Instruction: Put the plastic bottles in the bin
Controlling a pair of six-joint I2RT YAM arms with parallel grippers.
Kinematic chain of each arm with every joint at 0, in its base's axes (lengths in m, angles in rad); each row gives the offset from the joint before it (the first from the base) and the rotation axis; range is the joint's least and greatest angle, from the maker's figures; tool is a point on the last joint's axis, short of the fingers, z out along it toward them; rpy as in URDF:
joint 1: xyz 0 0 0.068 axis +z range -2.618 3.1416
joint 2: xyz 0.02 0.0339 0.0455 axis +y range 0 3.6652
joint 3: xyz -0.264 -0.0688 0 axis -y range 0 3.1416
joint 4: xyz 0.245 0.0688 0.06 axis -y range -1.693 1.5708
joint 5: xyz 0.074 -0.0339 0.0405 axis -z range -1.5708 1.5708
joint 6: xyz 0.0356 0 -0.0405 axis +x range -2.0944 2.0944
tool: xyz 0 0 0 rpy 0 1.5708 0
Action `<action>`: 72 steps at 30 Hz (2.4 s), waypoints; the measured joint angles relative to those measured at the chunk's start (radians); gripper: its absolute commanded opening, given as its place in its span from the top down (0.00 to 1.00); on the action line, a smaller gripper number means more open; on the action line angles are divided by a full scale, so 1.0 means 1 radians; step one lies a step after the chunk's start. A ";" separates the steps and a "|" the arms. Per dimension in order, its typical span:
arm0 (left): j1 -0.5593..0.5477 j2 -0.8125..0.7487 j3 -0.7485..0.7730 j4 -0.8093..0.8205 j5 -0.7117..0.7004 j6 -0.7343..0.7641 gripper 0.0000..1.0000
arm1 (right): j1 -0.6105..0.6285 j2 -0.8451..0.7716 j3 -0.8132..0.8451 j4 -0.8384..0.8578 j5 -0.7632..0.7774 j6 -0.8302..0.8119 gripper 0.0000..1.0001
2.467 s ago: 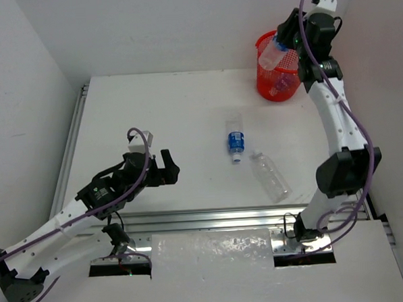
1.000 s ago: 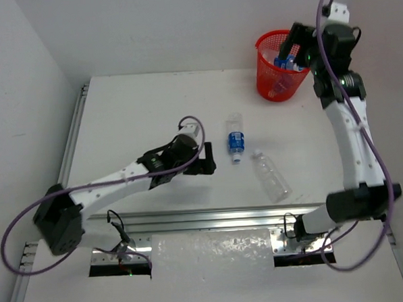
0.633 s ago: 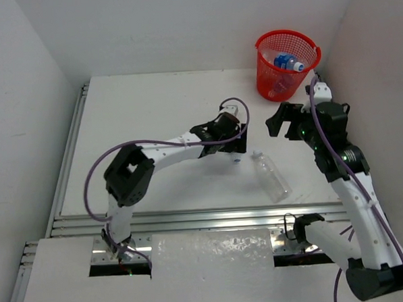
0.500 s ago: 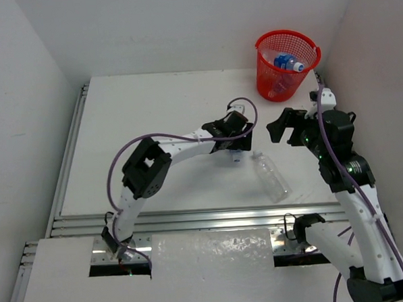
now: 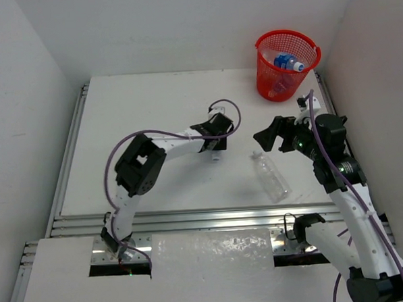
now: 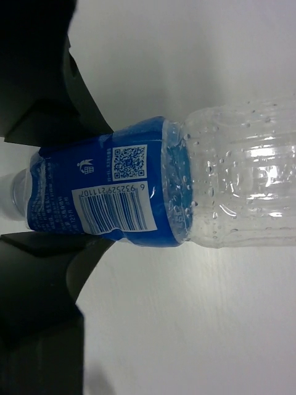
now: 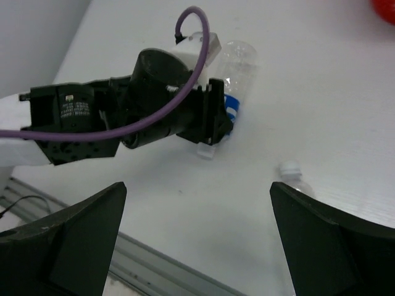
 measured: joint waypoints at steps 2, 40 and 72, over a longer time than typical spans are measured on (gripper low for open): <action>0.013 -0.143 -0.200 0.065 -0.001 0.005 1.00 | 0.000 0.014 -0.042 0.079 -0.074 0.024 0.01; 0.038 -1.454 -0.863 -0.135 0.016 -0.106 0.00 | -0.073 0.628 0.470 0.438 0.167 0.158 1.00; 0.038 -1.569 -0.923 -0.226 0.042 0.005 0.00 | -0.176 1.572 1.403 0.747 0.703 -0.335 0.01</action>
